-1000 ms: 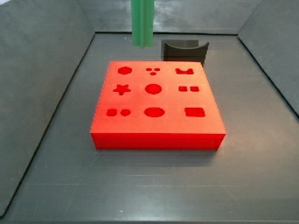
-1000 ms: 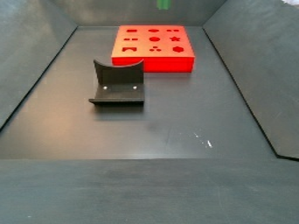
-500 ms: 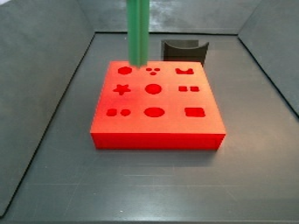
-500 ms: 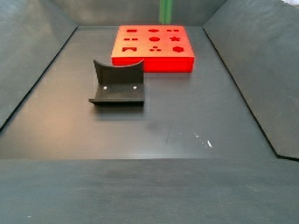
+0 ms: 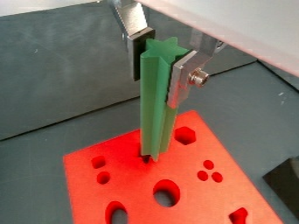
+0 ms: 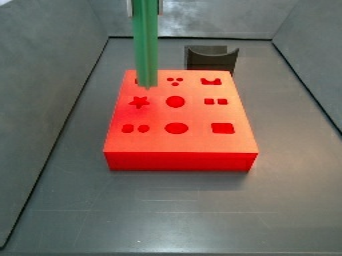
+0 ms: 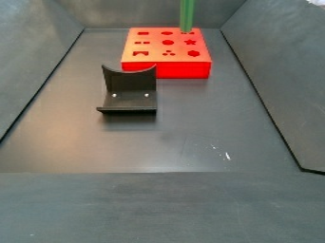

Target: Insert the star object.

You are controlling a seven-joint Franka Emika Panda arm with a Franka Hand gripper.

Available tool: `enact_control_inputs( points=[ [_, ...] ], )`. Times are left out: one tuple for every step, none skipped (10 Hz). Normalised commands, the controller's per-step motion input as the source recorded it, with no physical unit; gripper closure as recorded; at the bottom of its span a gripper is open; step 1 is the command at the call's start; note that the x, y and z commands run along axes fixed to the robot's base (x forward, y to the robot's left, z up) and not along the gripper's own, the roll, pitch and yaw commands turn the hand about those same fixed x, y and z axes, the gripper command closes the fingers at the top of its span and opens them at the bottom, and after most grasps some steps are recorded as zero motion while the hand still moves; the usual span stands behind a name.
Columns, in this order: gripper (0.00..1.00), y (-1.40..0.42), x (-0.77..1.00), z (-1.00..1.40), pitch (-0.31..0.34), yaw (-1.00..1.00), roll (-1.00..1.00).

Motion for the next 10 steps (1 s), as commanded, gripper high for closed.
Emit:
enact_control_inputs(
  points=[
    [1.00, -0.19, 0.04, -0.38, 0.056, 0.03, 0.00],
    [1.00, -0.10, 0.00, -0.43, 0.059, 0.03, 0.00],
    [1.00, 0.00, 0.00, -0.34, 0.084, 0.06, 0.00],
    [1.00, 0.05, 0.03, -0.26, 0.127, 0.03, 0.00],
    [1.00, 0.15, 0.00, -0.10, 0.170, 0.04, 0.02],
    [1.00, 0.01, 0.00, 0.00, 0.119, 0.04, 0.02],
    [1.00, 0.00, 0.19, 0.00, 0.096, 0.13, 0.05],
    [1.00, 0.00, 0.00, 0.00, 0.000, 0.01, 0.00],
    [1.00, 0.00, 0.00, 0.00, 0.000, 0.01, 0.03],
    [1.00, 0.02, -0.17, 0.00, 0.000, 0.00, 0.01]
  ],
)
